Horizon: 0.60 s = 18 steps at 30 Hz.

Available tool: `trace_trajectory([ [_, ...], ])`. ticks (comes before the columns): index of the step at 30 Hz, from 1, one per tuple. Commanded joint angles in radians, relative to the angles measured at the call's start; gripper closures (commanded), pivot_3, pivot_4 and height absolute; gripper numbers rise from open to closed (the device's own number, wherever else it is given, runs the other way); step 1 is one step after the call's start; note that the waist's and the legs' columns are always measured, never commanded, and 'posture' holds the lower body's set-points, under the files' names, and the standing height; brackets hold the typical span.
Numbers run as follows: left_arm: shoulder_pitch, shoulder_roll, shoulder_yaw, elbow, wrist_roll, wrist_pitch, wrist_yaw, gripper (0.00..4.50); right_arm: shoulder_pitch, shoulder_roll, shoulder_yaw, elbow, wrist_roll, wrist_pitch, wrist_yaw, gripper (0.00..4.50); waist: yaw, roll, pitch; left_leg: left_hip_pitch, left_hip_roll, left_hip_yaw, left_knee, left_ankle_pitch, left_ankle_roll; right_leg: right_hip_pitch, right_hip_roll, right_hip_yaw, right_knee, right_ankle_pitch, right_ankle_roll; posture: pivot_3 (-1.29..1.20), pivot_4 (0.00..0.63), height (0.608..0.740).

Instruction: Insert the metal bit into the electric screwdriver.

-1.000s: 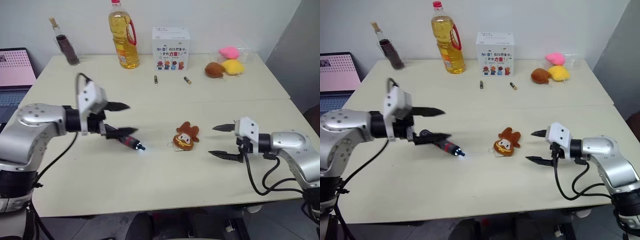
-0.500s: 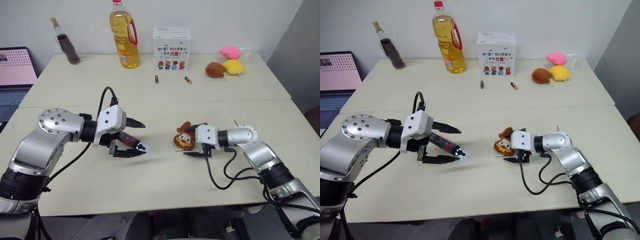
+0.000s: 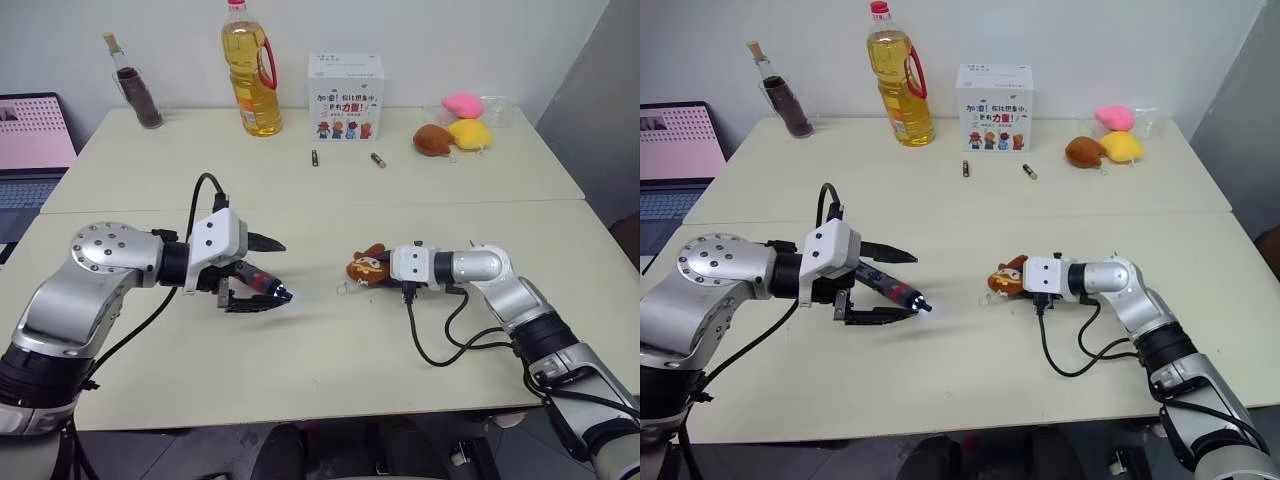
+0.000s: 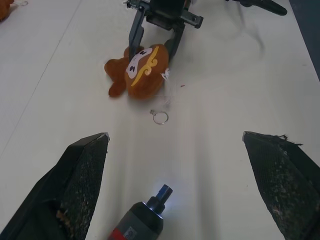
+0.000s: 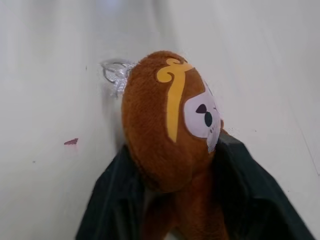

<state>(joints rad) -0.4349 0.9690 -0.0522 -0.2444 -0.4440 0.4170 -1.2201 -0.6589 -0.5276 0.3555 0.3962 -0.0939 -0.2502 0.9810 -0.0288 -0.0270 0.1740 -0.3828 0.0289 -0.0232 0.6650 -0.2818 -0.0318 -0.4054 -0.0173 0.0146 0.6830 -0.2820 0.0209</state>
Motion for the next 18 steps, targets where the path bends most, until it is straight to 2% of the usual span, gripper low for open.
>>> trace_trajectory([
  [1, -0.017, -0.007, 0.044, -0.027, -0.015, 0.008, 0.017, 0.00, -0.053, -0.006, -0.078, -0.064, 0.068, 0.046, 0.014, 3.73, 0.000, 0.000, 0.000, 0.000, 0.000, 0.000, 0.000, 0.000, 0.000, 0.000, 0.000, 0.000, 0.000, 0.000, 0.000, 0.00, 0.150, 0.740],
  [4, -0.048, -0.027, 0.049, -0.012, -0.021, 0.017, 0.036, 0.00, -0.171, -0.004, -0.130, 0.058, 0.044, 0.042, -0.074, 4.31, 0.000, 0.000, 0.000, 0.000, 0.000, 0.000, 0.000, 0.000, 0.000, 0.000, 0.000, 0.000, 0.000, 0.000, 0.000, 0.00, 0.150, 0.740],
  [6, -0.064, -0.039, 0.048, -0.004, -0.019, 0.019, 0.045, 0.00, -0.256, -0.003, -0.143, 0.185, -0.004, 0.013, -0.162, 4.44, -0.001, 0.001, 0.001, 0.000, 0.000, 0.001, 0.000, 0.000, 0.000, -0.001, 0.000, 0.000, 0.001, 0.000, 0.000, 0.00, 0.150, 0.740],
  [8, -0.087, -0.059, 0.035, 0.012, -0.003, 0.002, 0.055, 0.00, -0.384, -0.007, -0.121, 0.418, -0.092, -0.031, -0.311, 4.45, -0.002, 0.001, 0.000, 0.000, 0.000, 0.001, 0.000, 0.000, 0.000, -0.001, 0.000, 0.000, 0.001, 0.000, 0.000, 0.00, 0.150, 0.740],
  [12, -0.143, -0.117, 0.015, 0.031, 0.024, -0.013, 0.092, 0.00, -0.588, 0.030, -0.118, 0.831, -0.175, 0.086, -0.602, 4.45, -0.001, 0.001, 0.001, -0.001, -0.001, 0.003, -0.001, 0.000, 0.000, -0.001, -0.001, 0.000, -0.001, 0.000, -0.001, 0.00, 0.150, 0.740],
  [14, -0.153, -0.123, 0.015, 0.028, 0.027, -0.007, 0.091, 0.00, -0.622, 0.042, -0.121, 0.911, -0.196, 0.125, -0.664, 3.76, -0.002, 0.001, 0.001, -0.001, 0.000, 0.004, -0.001, 0.000, -0.001, -0.001, -0.001, 0.001, -0.001, 0.000, -0.001, 0.00, 0.150, 0.740],
  [15, -0.153, -0.124, 0.017, 0.025, 0.028, -0.003, 0.091, 0.00, -0.632, 0.044, -0.120, 0.929, -0.205, 0.128, -0.680, 3.66, -0.003, 0.001, 0.001, -0.001, 0.000, 0.005, -0.002, 0.000, -0.001, -0.001, -0.001, 0.001, -0.002, 0.000, -0.001, 0.00, 0.150, 0.740],
  [18, -0.138, -0.119, 0.029, 0.005, 0.024, 0.011, 0.094, 0.00, -0.656, 0.048, -0.129, 0.954, -0.218, 0.132, -0.698, 2.76, -0.006, 0.001, 0.001, -0.003, 0.000, 0.007, -0.002, 0.001, -0.002, -0.005, -0.003, 0.003, -0.001, 0.000, -0.001, 0.00, 0.150, 0.740],
])
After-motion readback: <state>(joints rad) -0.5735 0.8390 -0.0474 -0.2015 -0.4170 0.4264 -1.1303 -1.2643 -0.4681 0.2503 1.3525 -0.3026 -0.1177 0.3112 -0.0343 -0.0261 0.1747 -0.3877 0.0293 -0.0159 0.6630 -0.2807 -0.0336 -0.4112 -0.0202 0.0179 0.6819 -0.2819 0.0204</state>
